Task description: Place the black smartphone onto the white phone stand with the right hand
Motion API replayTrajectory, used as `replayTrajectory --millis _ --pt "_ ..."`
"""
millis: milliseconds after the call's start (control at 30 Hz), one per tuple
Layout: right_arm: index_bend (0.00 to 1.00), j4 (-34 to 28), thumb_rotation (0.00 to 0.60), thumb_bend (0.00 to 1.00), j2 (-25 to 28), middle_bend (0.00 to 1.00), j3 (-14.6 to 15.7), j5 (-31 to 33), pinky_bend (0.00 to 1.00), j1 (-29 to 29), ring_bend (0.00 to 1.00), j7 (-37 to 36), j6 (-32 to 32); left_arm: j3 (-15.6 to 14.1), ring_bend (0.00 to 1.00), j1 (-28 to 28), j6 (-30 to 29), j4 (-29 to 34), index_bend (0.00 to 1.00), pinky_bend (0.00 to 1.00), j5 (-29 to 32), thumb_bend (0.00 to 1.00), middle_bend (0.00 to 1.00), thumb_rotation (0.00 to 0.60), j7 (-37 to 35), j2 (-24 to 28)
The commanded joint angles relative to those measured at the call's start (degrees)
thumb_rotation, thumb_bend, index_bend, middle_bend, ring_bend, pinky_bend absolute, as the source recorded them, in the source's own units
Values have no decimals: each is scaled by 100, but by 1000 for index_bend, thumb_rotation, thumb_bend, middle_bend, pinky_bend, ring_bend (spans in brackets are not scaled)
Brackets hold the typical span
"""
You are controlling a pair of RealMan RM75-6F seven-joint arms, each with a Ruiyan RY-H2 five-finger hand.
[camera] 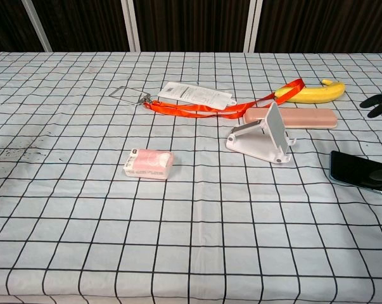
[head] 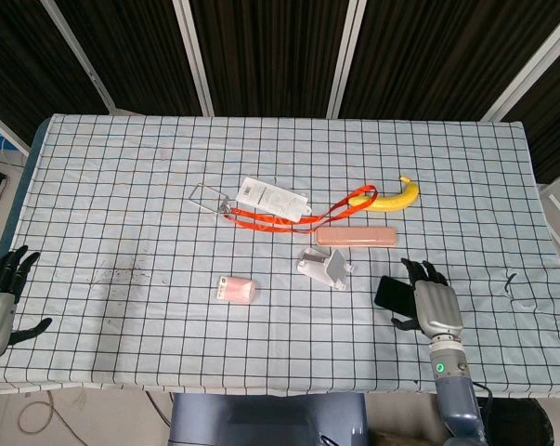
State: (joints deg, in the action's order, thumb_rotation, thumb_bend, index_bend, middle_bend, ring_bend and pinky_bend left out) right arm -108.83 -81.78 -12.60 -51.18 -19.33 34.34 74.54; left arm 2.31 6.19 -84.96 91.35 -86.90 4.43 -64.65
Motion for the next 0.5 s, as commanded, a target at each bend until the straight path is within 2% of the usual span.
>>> replayTrajectory --millis 33,500 --pt "130 210 600 102 -232 162 -82 236 158 -155 80 128 9 4 0 5 7 -1 0 0 9 0 0 600 -14 -1" --pt "131 754 600 103 -688 158 -20 645 159 -396 80 350 111 12 0 28 65 13 0 0 55 0 0 600 -112 30"
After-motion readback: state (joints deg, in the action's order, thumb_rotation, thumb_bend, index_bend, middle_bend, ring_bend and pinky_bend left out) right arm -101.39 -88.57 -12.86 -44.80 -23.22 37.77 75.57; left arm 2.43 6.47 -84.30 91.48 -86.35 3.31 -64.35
